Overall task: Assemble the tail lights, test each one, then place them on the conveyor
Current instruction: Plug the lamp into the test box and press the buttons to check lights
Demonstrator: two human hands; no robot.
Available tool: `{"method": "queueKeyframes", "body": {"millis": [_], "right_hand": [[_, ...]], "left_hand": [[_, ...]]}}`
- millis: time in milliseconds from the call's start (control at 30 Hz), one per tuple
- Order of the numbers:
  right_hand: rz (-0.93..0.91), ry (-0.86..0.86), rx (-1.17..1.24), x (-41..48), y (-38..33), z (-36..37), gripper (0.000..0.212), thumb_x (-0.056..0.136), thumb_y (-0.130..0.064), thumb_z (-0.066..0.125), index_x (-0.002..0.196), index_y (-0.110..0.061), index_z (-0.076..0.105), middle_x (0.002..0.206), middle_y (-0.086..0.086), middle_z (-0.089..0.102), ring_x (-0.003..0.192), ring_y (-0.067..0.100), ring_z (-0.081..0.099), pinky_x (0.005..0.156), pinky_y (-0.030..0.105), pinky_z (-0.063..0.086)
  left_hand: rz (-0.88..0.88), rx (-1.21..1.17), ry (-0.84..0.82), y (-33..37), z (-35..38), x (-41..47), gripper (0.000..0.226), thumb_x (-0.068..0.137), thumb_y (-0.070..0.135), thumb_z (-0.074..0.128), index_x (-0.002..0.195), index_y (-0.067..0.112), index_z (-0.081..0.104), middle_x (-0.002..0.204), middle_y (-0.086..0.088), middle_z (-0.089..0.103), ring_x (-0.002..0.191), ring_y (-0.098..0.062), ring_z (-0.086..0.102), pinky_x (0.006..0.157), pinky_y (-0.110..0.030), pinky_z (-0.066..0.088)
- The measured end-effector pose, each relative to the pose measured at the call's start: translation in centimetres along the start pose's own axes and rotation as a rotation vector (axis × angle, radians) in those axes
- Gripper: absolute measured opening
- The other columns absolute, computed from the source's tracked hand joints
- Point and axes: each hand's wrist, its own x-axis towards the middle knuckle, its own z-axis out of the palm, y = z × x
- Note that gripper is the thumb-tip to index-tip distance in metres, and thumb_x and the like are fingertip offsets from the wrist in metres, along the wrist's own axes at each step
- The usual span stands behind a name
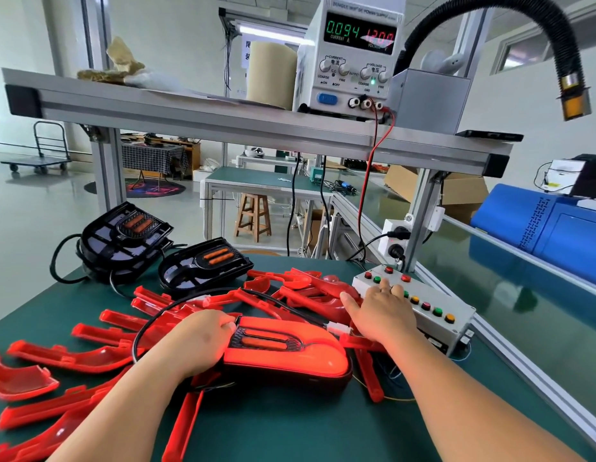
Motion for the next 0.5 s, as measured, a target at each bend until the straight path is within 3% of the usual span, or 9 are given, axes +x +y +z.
{"method": "queueKeyframes", "body": {"millis": [167, 500], "right_hand": [[0.006, -0.012, 0.016, -0.2, 0.0, -0.2, 0.092, 0.09, -0.075, 0.013, 0.15, -0.008, 0.032, 0.162, 0.013, 0.017, 0.144, 0.032, 0.019, 0.113, 0.046, 0.025], [-0.008, 0.011, 0.065, -2.0, 1.4, -1.8, 0.087, 0.092, -0.071, 0.011, 0.153, -0.009, 0.024, 0.163, 0.01, 0.014, 0.144, 0.034, 0.019, 0.115, 0.047, 0.021]], "left_hand": [[-0.009, -0.012, 0.005, 0.0, 0.0, 0.1, 0.032, 0.104, 0.024, 0.038, 0.119, 0.011, 0.064, 0.122, -0.004, 0.063, 0.112, -0.019, 0.056, 0.085, -0.023, 0.037], [-0.001, -0.006, -0.016, -0.1, 0.0, 0.2, 0.03, 0.103, 0.022, 0.038, 0.1, 0.01, 0.065, 0.111, -0.005, 0.067, 0.103, -0.02, 0.059, 0.081, -0.026, 0.039]]}}
